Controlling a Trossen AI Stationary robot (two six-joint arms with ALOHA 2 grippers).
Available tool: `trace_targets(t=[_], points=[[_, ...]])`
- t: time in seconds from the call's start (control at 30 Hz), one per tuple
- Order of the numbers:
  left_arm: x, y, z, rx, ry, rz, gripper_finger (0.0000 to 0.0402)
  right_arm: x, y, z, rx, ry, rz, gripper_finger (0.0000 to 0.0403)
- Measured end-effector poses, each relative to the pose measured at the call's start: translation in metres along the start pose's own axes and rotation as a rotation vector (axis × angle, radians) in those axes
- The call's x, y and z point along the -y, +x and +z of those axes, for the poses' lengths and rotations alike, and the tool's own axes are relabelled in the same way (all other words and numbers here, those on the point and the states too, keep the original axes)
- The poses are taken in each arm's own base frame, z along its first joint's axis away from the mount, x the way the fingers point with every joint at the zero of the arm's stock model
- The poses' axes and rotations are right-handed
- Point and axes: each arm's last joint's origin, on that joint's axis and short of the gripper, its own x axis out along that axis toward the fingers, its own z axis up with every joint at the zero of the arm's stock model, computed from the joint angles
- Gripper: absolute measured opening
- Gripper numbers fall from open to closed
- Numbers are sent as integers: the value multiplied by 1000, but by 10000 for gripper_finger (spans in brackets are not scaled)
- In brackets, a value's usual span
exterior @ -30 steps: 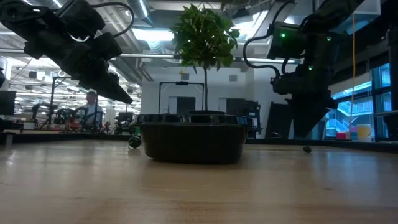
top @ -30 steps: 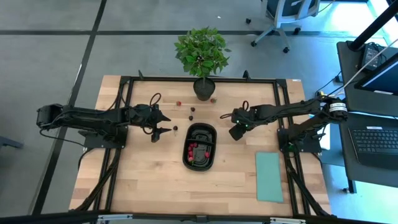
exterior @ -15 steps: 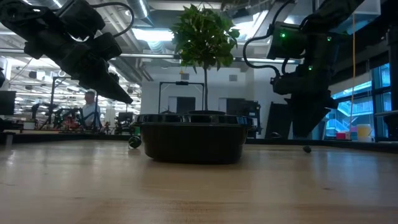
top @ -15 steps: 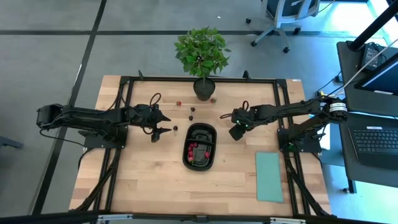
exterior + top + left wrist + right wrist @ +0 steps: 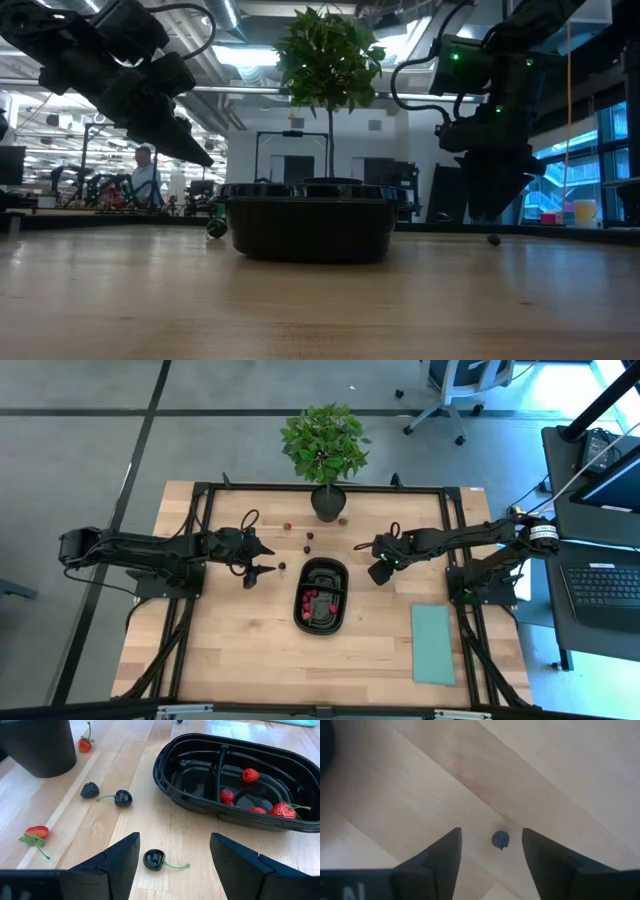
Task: Pick and placing Produce into tupperware
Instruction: Put the blueberry into the black container with the other black fruit
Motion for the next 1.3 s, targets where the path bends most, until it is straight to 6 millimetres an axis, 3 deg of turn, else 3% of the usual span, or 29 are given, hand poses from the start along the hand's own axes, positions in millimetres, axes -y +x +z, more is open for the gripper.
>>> trace_targets(t=[0.47,1.3], points=[[0,0,0,0,0,0,236,4,4,-5,-17,25,-16,179],[0,0,0,0,0,-1,236,7,29,-13,-45,19,-34,181]])
